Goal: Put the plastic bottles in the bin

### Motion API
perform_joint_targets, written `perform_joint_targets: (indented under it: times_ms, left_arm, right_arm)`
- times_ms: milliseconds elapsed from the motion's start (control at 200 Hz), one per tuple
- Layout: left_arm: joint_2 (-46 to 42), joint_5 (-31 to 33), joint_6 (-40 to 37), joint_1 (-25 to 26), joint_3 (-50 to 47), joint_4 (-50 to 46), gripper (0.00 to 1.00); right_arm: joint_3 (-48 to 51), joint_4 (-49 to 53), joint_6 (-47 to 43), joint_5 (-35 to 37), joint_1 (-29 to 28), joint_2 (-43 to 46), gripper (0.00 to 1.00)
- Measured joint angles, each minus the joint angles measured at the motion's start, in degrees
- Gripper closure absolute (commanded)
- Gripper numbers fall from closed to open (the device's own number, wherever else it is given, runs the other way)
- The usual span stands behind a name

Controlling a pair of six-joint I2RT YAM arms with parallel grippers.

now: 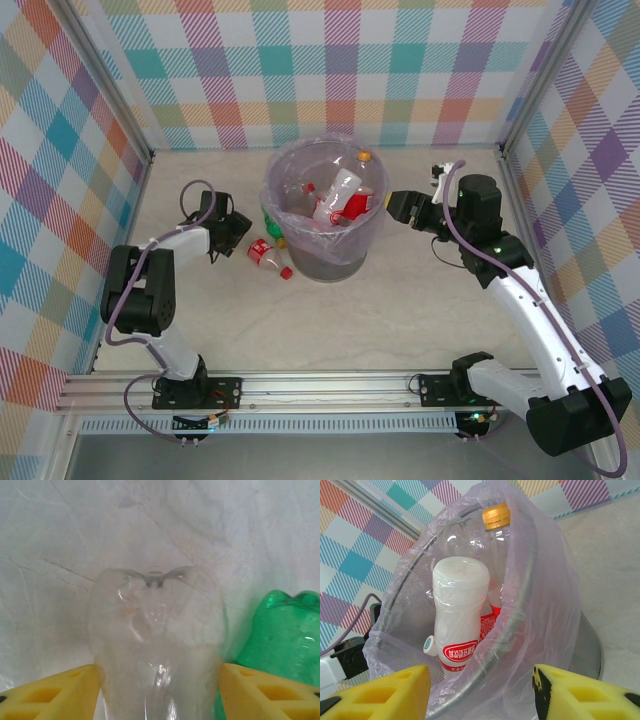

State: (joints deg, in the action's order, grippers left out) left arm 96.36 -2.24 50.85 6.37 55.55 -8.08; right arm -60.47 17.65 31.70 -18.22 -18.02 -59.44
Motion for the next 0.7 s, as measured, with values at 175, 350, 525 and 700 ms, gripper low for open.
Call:
perform_joint_targets:
  times_ms: [175, 350, 525, 700]
  left_arm:
    - [-6.19, 2.32, -1.81, 0.0, 0.2, -2.78, 0.43]
    - [-8.59, 2.73, -2.32, 0.0, 0.2, -3.89, 0.29]
    - [-7.65, 1.62, -1.36, 0.22, -0.02, -3.3, 0.17]
    - [-3.41, 0.02, -0.7, 1.14, -0.57, -0.98, 0.12]
  right_arm:
    - [-0.02, 0.0, 0.0, -0.02, 0.0, 0.0, 0.43]
    - [0.0, -0.02, 0.02, -0.02, 0.0, 0.0, 0.43]
    - [0.0, 0.0, 0.24, 0.0, 0.0, 0.0, 0.43]
    - [0.0, 0.0, 0.37, 0.0, 0.0, 0.0, 0.43]
